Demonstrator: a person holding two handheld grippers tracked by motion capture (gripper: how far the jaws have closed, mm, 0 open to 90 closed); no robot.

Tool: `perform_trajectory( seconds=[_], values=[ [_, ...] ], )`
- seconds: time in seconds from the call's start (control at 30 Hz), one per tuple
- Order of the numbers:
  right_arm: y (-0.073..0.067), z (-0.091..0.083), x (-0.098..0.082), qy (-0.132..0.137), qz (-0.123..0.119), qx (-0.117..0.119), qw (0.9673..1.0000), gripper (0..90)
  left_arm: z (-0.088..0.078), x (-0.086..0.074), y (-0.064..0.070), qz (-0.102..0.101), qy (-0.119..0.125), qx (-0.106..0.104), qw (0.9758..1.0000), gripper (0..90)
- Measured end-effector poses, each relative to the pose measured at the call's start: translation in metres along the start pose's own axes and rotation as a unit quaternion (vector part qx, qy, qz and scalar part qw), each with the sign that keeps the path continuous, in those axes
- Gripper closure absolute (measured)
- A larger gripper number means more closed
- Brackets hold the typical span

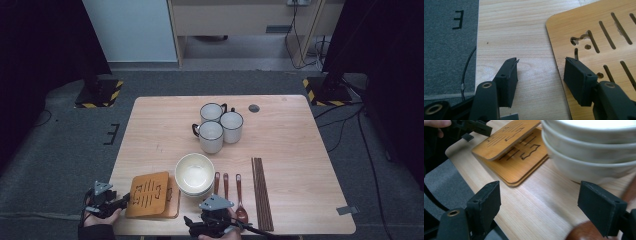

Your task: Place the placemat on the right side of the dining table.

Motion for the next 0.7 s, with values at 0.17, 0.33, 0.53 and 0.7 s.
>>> perform_trajectory(
  seconds=[0.17,0.33,0.53,0.7],
  values=[
    [-0.007,0.006,0.002,-0.005,0.001,0.007,1.0,19.1,0.0,0.0,0.0,0.0,0.0,0.0,1.0,43.4],
    [-0.014,0.012,0.005,-0.004,-0.001,0.013,0.9999,19.4,0.0,0.0,0.0,-0.001,0.001,-0.001,1.0,43.5],
    [-0.022,0.024,0.009,-0.009,0.003,0.025,0.9996,20.3,0.0,0.0,0.0,-0.001,0.001,-0.002,1.0,43.7],
    [-0.025,0.029,0.011,-0.006,0.005,0.031,0.9995,20.8,0.0,0.0,0.0,0.0,0.001,-0.002,1.0,43.9]
  ],
)
Point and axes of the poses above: each handheld gripper's, and its own axes: z roughly forward along the jaws, x roughly out of its top, y roughly to its right, the point moved 2 cm from there along z, roughly forward along the jaws, and after that the axes turned 12 degrees about -y, right-handed, at the moved point
